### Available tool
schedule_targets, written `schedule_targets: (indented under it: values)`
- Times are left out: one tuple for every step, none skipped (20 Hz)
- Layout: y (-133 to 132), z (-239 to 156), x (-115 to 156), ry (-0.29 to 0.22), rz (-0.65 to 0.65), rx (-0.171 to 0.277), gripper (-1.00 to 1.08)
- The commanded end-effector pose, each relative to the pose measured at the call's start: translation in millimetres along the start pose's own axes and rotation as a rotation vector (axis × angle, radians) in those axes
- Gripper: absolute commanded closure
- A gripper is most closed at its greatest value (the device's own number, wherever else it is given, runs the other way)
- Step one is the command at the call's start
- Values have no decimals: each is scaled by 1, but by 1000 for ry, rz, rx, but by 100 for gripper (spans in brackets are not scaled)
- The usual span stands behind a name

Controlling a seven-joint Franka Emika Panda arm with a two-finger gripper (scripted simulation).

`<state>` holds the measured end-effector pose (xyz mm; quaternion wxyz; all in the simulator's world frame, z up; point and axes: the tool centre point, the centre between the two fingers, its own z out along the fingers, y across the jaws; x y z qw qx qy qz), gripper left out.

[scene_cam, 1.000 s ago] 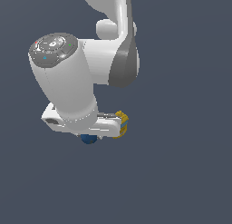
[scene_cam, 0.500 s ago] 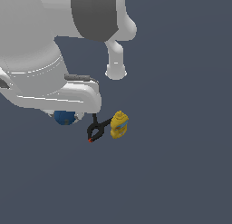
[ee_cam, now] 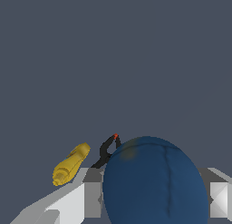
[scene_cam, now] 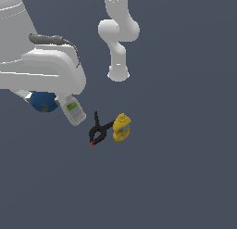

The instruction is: Pick up a designated object from a clutter of objects.

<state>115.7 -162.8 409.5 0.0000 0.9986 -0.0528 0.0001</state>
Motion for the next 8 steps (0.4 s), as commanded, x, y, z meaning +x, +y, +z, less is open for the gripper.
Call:
schedule_targets:
  values:
    - [3,-8,0,0,-1,0,108]
    - [4,-10,0,0,-1,0,108]
    - [5,-12,1,0,-1,0,108]
    - [6,-14,1,0,-1,0,108]
    - [6,-15,1,0,-1,0,108]
    - [7,-15,1,0,-1,0,108]
    - [7,-16,1,0,-1,0,108]
    - [7,-16,1,0,-1,0,108]
